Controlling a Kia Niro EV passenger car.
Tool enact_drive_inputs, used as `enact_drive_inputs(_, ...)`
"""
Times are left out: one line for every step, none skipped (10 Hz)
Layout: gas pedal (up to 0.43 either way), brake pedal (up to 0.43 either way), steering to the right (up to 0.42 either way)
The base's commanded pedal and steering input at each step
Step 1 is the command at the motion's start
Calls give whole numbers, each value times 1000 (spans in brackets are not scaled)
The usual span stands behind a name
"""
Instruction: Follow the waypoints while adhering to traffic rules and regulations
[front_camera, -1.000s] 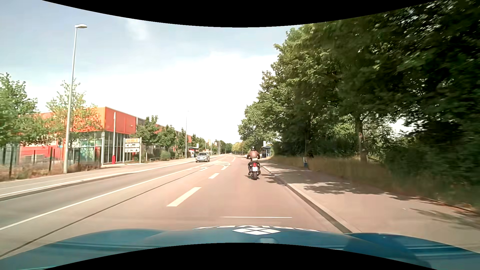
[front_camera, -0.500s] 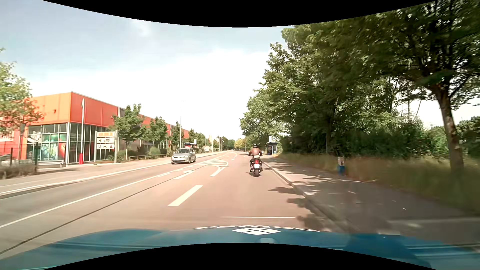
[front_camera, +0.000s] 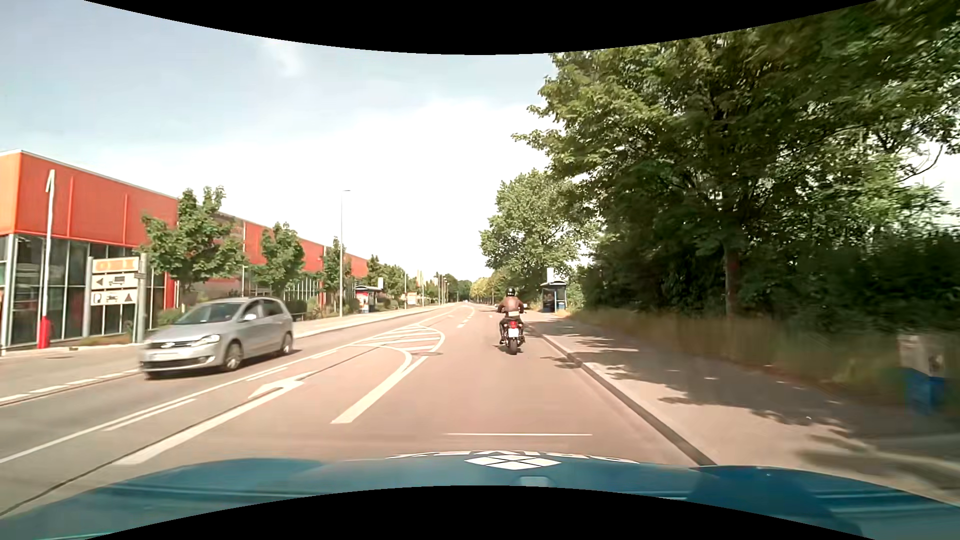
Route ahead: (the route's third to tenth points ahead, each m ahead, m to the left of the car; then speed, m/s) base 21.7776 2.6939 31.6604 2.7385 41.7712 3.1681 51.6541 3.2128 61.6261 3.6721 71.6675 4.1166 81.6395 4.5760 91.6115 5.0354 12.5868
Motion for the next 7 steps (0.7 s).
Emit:
enact_drive_inputs(0,0,-3)
enact_drive_inputs(0,0,-3)
enact_drive_inputs(0,0,-3)
enact_drive_inputs(0,0,-4)
enact_drive_inputs(0,0,-4)
enact_drive_inputs(0,0,-4)
enact_drive_inputs(0,0,-4)
